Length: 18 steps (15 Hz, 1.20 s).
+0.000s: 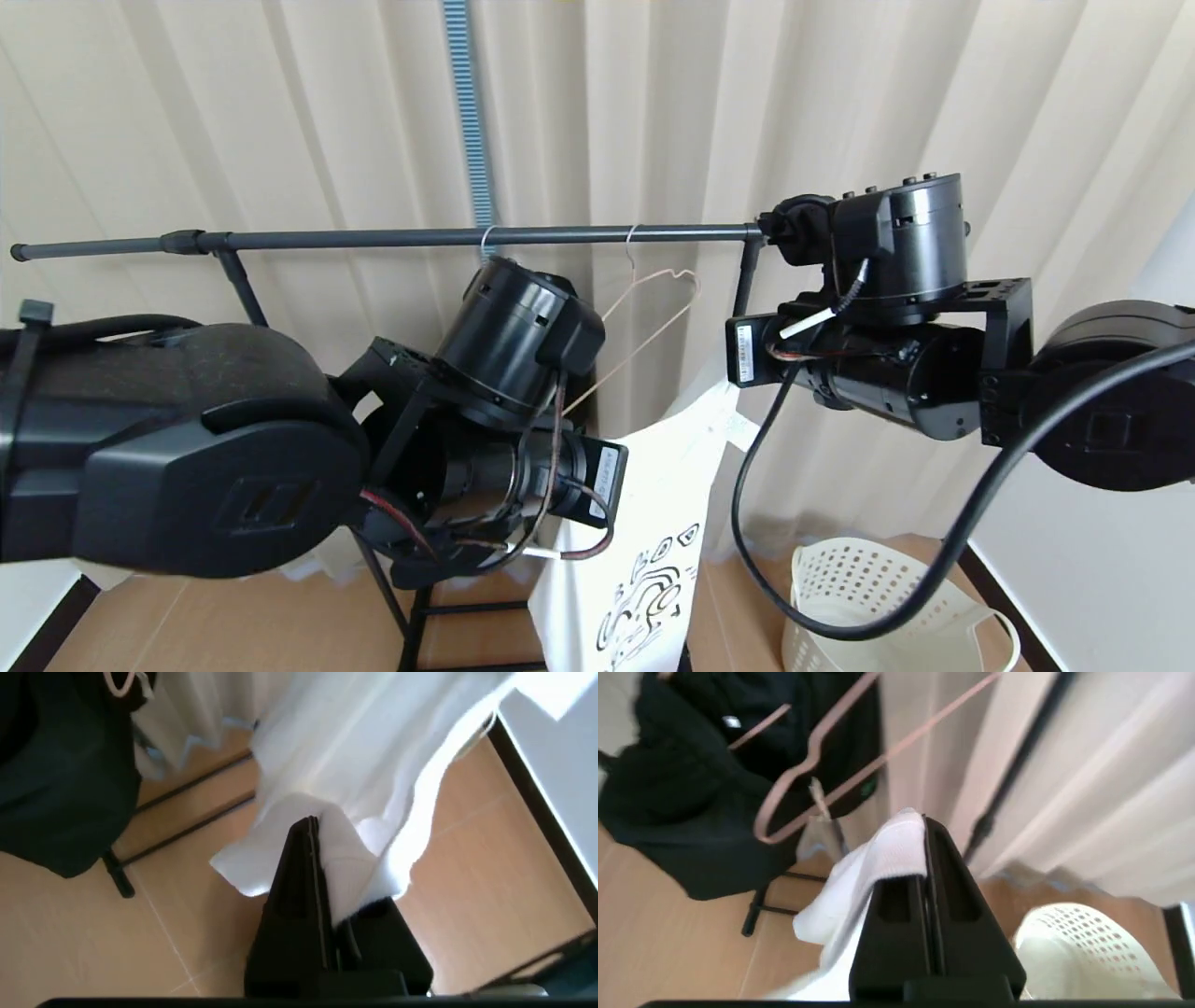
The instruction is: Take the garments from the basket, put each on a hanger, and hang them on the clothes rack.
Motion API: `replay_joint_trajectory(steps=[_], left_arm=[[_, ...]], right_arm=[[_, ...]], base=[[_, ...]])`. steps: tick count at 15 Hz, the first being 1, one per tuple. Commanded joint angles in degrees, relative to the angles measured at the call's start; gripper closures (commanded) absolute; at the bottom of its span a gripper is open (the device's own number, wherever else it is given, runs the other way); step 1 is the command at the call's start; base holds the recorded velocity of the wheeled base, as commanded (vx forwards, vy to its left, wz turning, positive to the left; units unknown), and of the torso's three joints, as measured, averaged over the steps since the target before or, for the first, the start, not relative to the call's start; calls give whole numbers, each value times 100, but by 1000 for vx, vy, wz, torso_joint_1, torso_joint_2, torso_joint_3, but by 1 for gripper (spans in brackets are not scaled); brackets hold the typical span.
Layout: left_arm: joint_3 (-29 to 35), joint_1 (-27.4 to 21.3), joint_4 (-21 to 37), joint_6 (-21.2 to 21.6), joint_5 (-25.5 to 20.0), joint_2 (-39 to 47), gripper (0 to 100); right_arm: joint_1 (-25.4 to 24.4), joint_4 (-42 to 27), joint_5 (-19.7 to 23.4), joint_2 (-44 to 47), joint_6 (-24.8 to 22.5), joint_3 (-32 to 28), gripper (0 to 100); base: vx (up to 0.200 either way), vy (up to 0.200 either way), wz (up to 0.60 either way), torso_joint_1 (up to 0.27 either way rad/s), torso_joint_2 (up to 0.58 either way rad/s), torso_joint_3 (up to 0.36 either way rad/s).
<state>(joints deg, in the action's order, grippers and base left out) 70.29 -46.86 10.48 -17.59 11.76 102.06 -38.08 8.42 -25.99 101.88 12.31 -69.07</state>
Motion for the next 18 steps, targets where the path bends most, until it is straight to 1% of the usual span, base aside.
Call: replay_joint_trajectory(steps=[1, 2, 4, 5, 8, 11, 13, 15, 18], left_arm=[[125, 318, -134, 54, 10, 165, 100], [231, 467, -319, 98, 63, 315, 100], [450, 608, -539, 98, 195, 561, 100], [582, 634, -618, 80, 203, 622, 100], [925, 661, -1040, 107, 195, 701, 100], [1426, 634, -1048, 168, 203, 780, 100], [1540, 617, -1048, 177, 203, 780, 100], [1619, 590, -1048, 195, 203, 772, 100], [1611, 476, -1040, 221, 221, 745, 100]], right_arm=[[55, 10, 6, -493, 8, 412, 100], [55, -16, -3, -625, -45, 570, 100], [55, -60, -3, -748, -247, 790, 100], [55, -25, -3, -819, -423, 957, 100], [47, -34, -3, -898, -678, 1291, 100], [47, -34, -3, -871, -985, 1528, 100], [47, -51, -3, -871, -1038, 1599, 100], [47, -60, 6, -827, -1187, 1651, 100], [47, -7, 6, -845, -1205, 1660, 100]], base=[[0, 0, 0, 0, 0, 0], [0, 0, 0, 0, 0, 0], [0, 0, 0, 0, 0, 0], [0, 0, 0, 0, 0, 0], [0, 0, 0, 0, 0, 0], [0, 0, 0, 0, 0, 0], [0, 0, 0, 0, 0, 0], [0, 0, 0, 0, 0, 0], [0, 0, 0, 0, 0, 0]])
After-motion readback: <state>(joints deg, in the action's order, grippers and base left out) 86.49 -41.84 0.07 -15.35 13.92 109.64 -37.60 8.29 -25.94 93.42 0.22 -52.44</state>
